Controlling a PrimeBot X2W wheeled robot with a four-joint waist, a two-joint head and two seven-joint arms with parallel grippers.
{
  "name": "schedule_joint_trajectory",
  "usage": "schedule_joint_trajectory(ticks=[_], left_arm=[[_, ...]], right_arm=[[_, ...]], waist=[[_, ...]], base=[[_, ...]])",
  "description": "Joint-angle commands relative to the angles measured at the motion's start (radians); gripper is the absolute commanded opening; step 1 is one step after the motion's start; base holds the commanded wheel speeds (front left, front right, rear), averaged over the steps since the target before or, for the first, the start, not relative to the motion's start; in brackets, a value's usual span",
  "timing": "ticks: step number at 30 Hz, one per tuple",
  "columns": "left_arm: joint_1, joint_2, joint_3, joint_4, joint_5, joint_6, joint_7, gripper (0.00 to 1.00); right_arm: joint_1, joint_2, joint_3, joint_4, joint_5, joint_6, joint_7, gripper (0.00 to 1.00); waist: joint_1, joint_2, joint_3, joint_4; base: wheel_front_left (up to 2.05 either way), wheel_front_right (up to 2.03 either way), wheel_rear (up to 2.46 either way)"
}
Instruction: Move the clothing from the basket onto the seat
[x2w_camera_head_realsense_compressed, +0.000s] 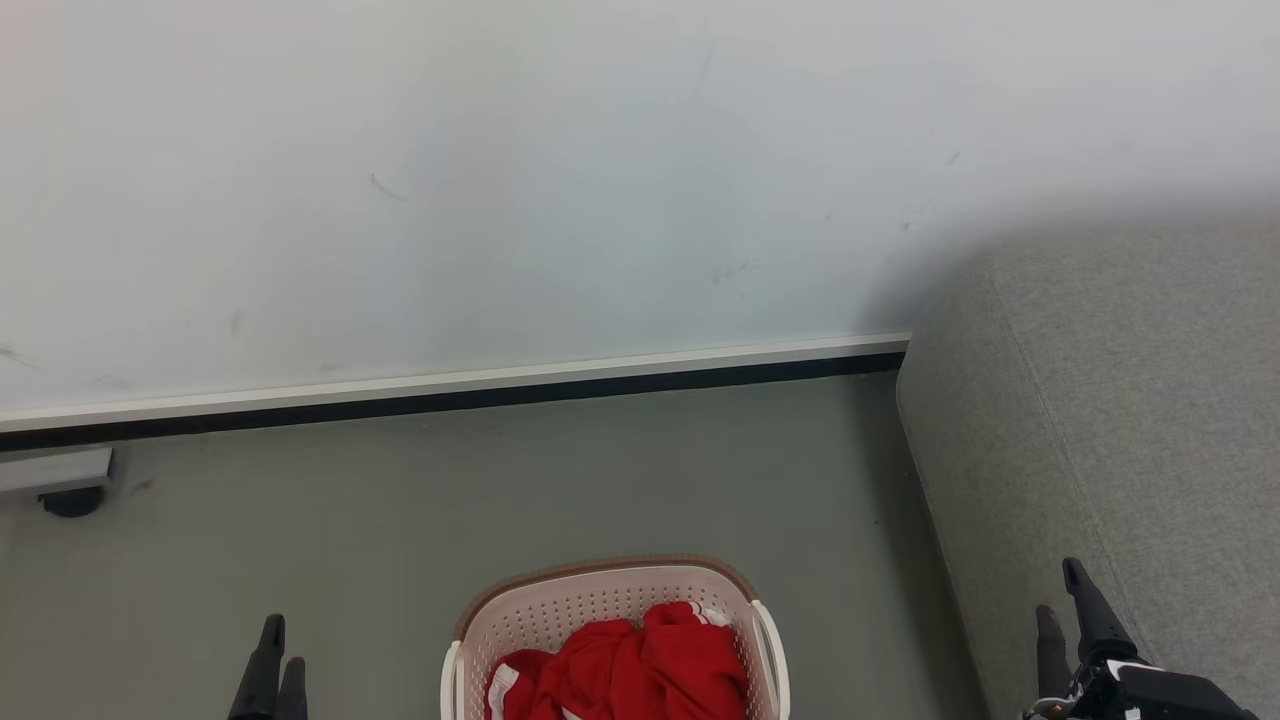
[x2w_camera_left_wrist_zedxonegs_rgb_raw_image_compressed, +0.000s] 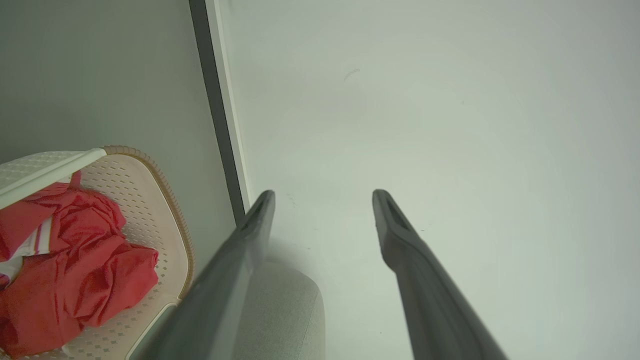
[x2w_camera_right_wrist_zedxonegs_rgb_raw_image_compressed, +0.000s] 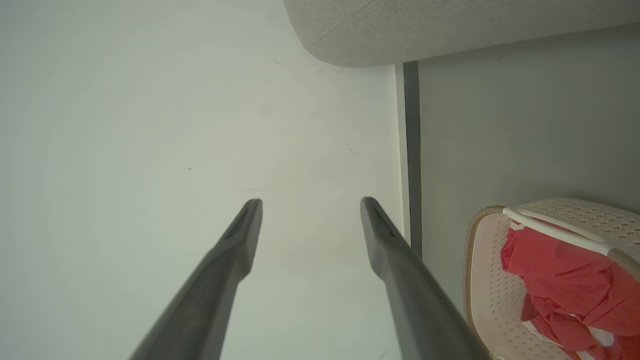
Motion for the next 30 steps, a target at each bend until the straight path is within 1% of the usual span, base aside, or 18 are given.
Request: schedule_joint_trajectory(ticks=[1,6,10,13,23,27,30], left_arm=[[-0.011,0.007,-0.007,-0.027,-0.003,0.0,-0.007,1.0],[0.004,0.016,-0.032,-0.055,0.03,0.0,-0.04,1.0],[0.011,0.033,-0.068,-0.06,0.092,-0.001,-0.069,1.0],[0.013,0.031,-0.068,-0.068,0.149,-0.001,-0.083,1.0],[0.031,0.021,-0.082,-0.103,0.37,-0.001,-0.125,1.0],[0.035,0.021,-0.092,-0.111,0.462,-0.001,-0.141,1.0],[0.039,0.017,-0.086,-0.117,0.528,-0.001,-0.152,1.0]], right_arm=[[-0.014,-0.004,0.011,-0.025,-0.004,0.0,-0.01,1.0],[-0.005,-0.011,0.045,-0.039,-0.029,0.0,-0.037,1.0],[-0.002,-0.023,0.078,-0.035,-0.072,0.0,-0.06,1.0],[-0.004,-0.026,0.083,-0.032,-0.124,0.0,-0.074,1.0],[0.003,-0.03,0.125,-0.055,-0.362,0.0,-0.116,1.0],[0.01,-0.026,0.114,-0.063,-0.492,0.0,-0.131,1.0],[0.014,-0.025,0.134,-0.079,-0.581,0.0,-0.142,1.0]], waist=[[0.0001,0.0,-0.001,0.0],[0.0001,0.0,-0.004,-0.001],[0.0001,0.0,-0.006,-0.001],[0.0001,0.0,-0.008,-0.001],[0.0001,0.0,-0.015,0.0],[0.0001,0.0,-0.018,0.002],[0.0001,0.0,-0.021,0.003]], base=[[0.0,0.0,0.0],[0.0,0.0,0.0],[0.0,0.0,0.0],[0.0,0.0,0.0],[0.0,0.0,0.0],[0.0,0.0,0.0],[0.0,0.0,0.0]])
